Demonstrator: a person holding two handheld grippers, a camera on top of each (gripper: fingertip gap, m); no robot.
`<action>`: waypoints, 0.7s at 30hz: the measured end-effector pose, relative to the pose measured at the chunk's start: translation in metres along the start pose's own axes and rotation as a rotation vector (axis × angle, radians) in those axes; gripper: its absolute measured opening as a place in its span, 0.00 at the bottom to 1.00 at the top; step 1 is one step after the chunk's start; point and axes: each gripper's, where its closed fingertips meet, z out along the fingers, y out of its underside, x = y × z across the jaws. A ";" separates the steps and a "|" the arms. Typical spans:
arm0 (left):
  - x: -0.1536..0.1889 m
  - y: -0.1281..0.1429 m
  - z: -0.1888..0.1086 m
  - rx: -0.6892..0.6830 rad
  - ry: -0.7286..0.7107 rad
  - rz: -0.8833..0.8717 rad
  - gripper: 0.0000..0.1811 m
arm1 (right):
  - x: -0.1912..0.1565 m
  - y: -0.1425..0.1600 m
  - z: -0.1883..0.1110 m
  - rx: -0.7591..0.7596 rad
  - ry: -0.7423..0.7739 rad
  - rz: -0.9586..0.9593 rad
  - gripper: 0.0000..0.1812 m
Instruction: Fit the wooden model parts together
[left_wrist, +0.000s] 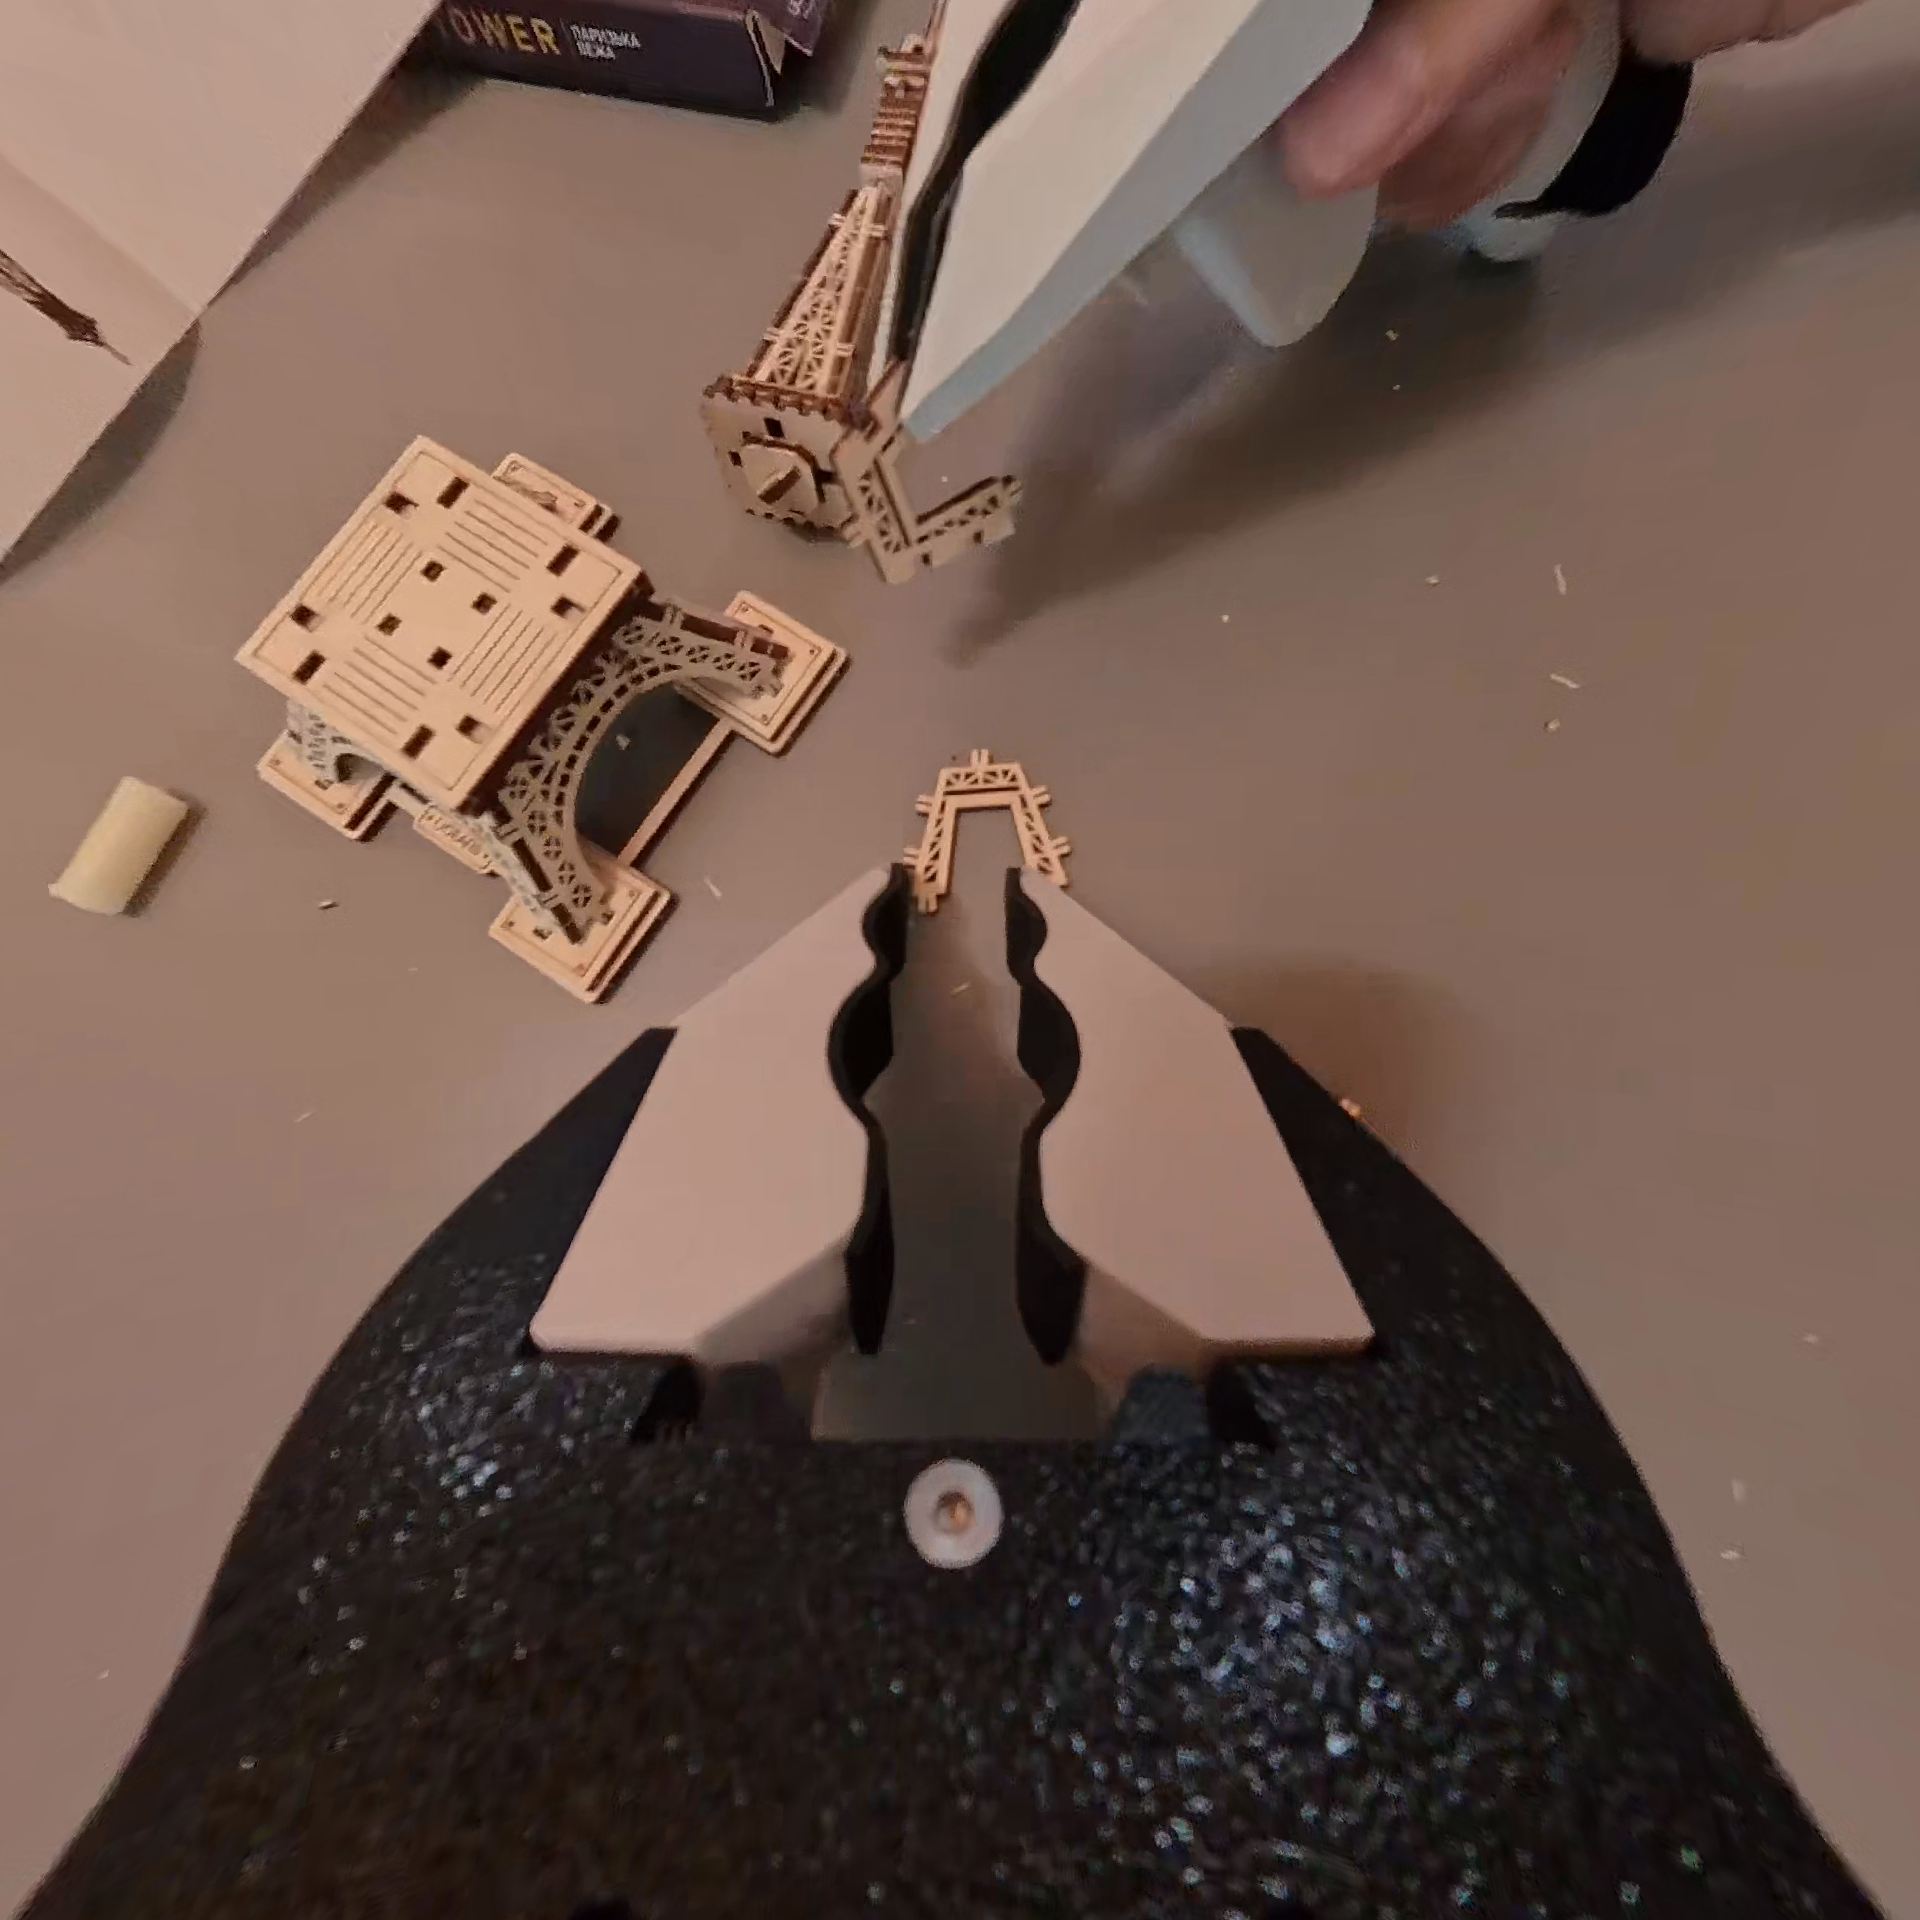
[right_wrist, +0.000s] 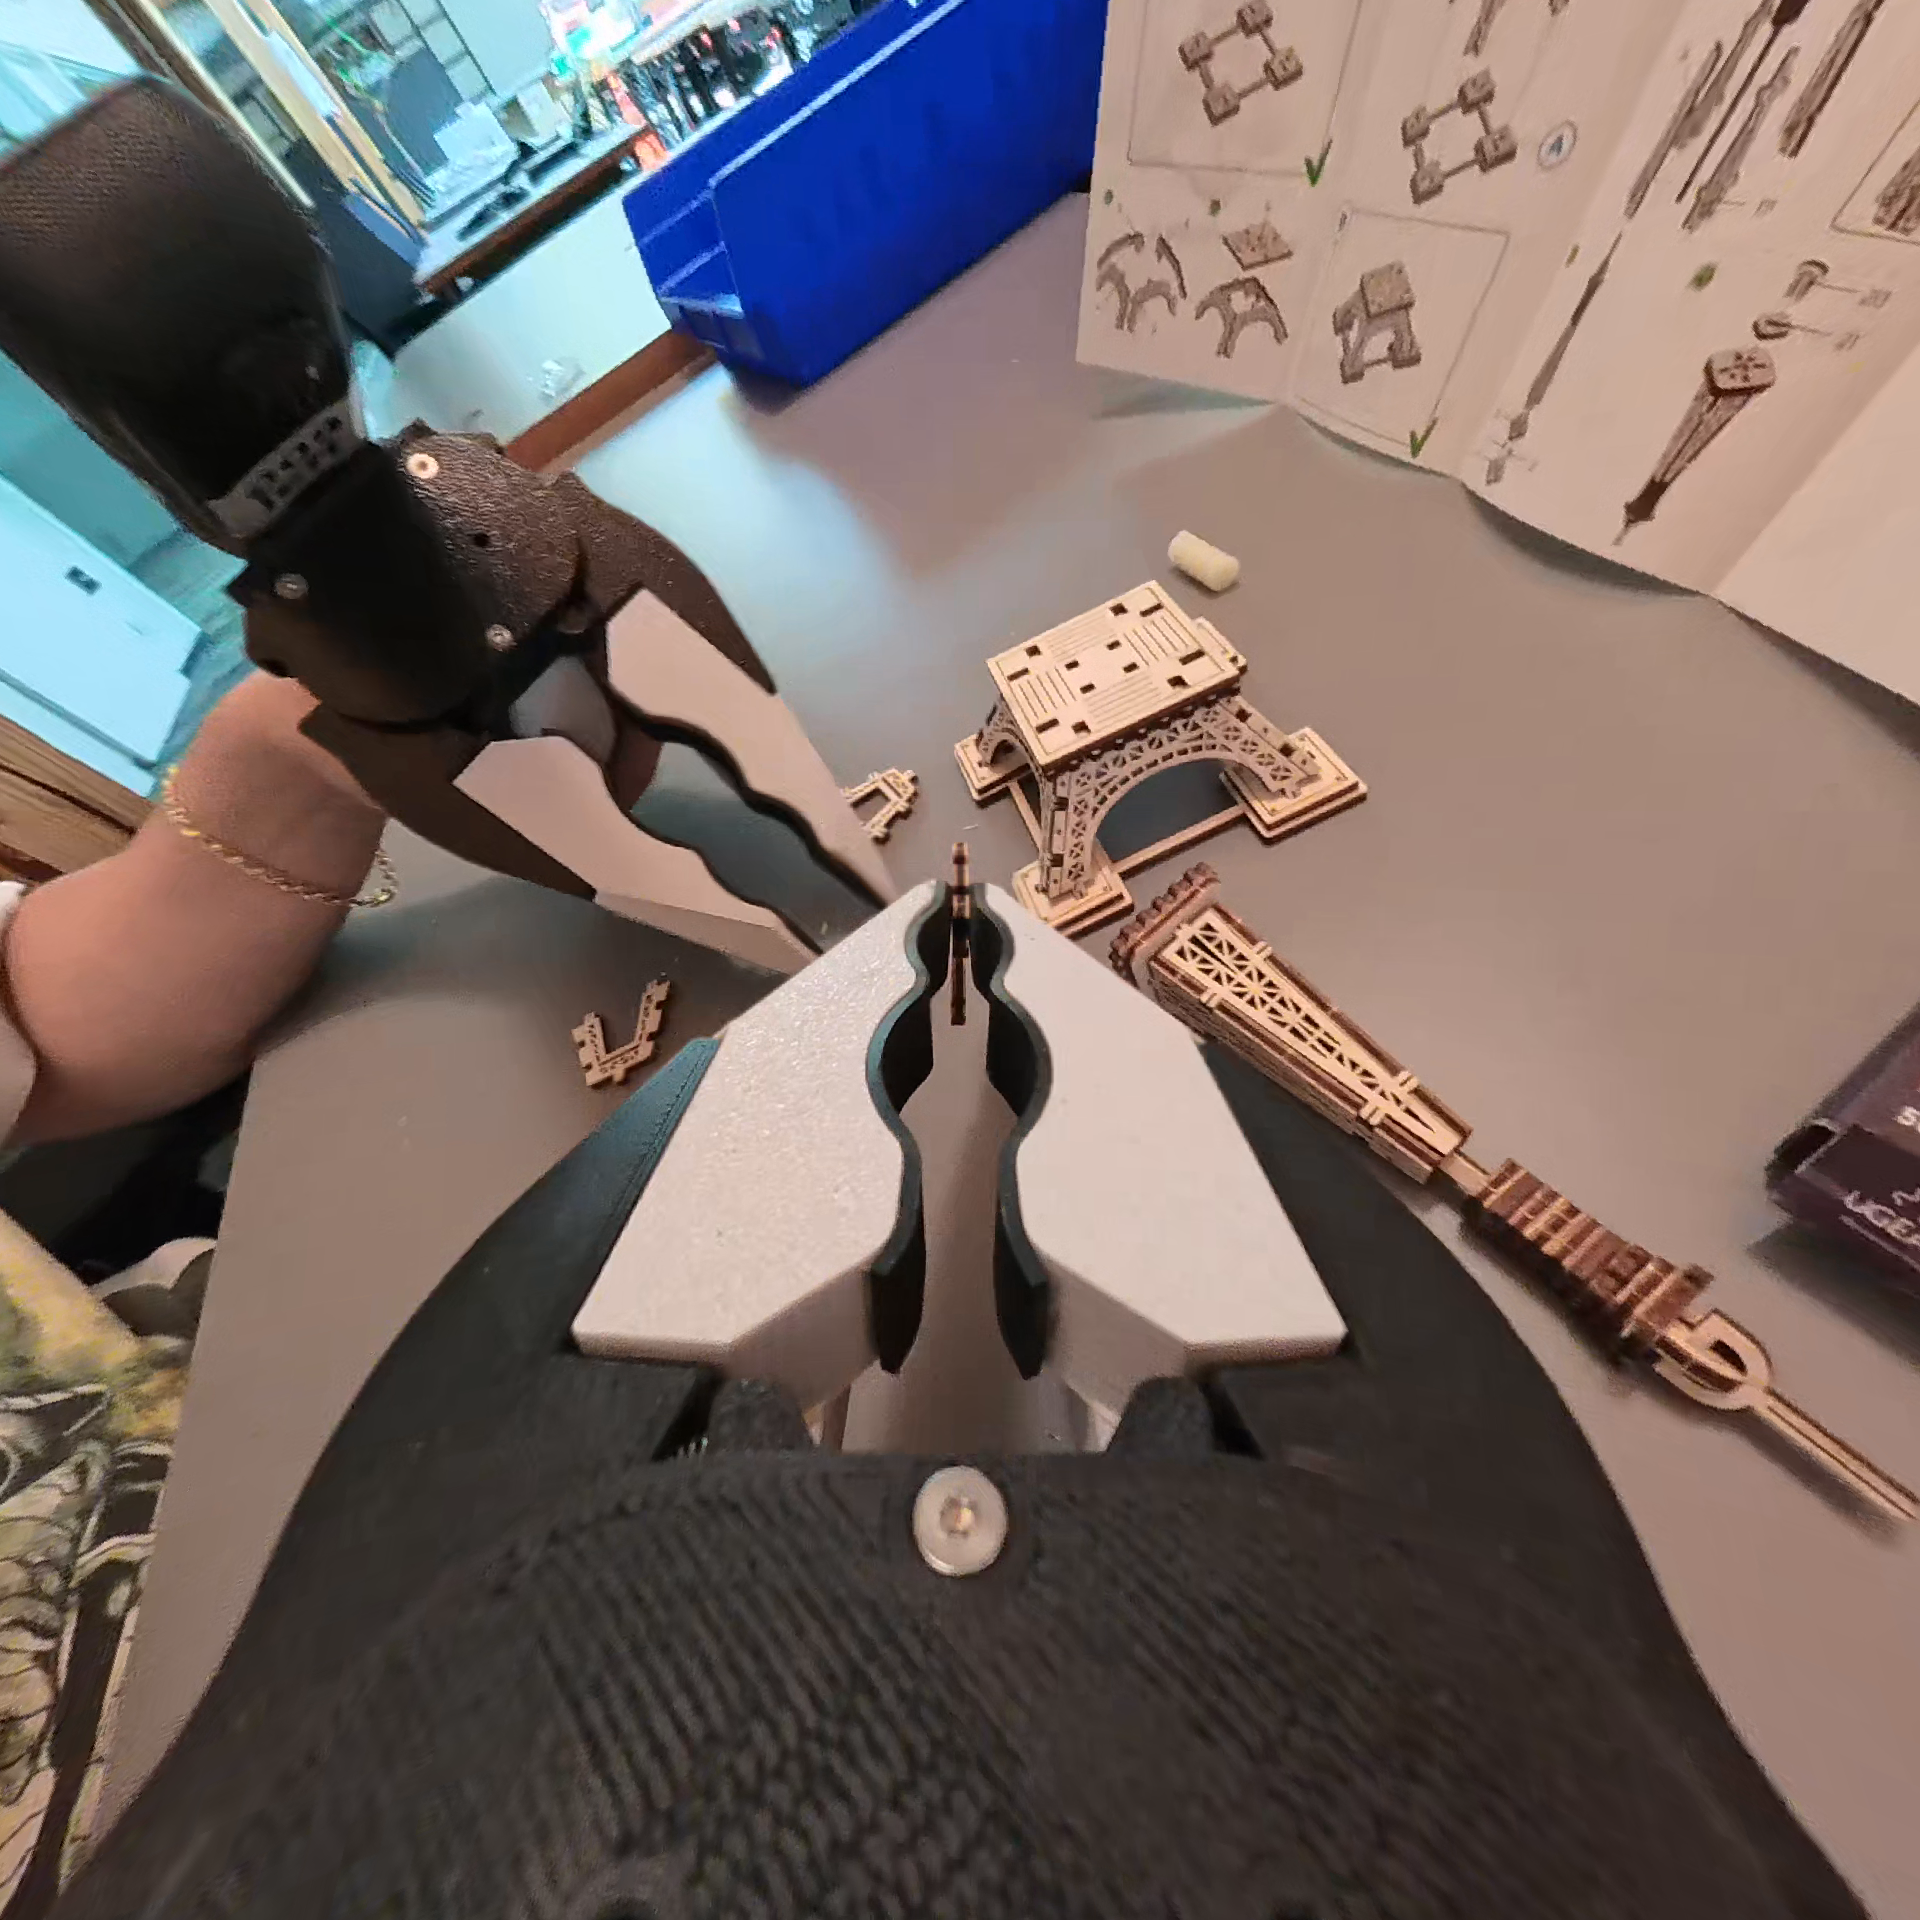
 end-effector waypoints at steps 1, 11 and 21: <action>0.004 0.000 0.000 -0.005 0.016 0.000 0.06 | 0.000 0.001 0.000 -0.007 0.004 0.001 0.00; 0.043 -0.015 -0.007 0.061 0.255 -0.068 0.04 | 0.006 0.018 0.005 -0.118 0.096 -0.064 0.00; 0.031 -0.004 0.002 -0.042 0.116 -0.014 0.00 | 0.004 0.025 0.008 -0.165 0.106 -0.099 0.00</action>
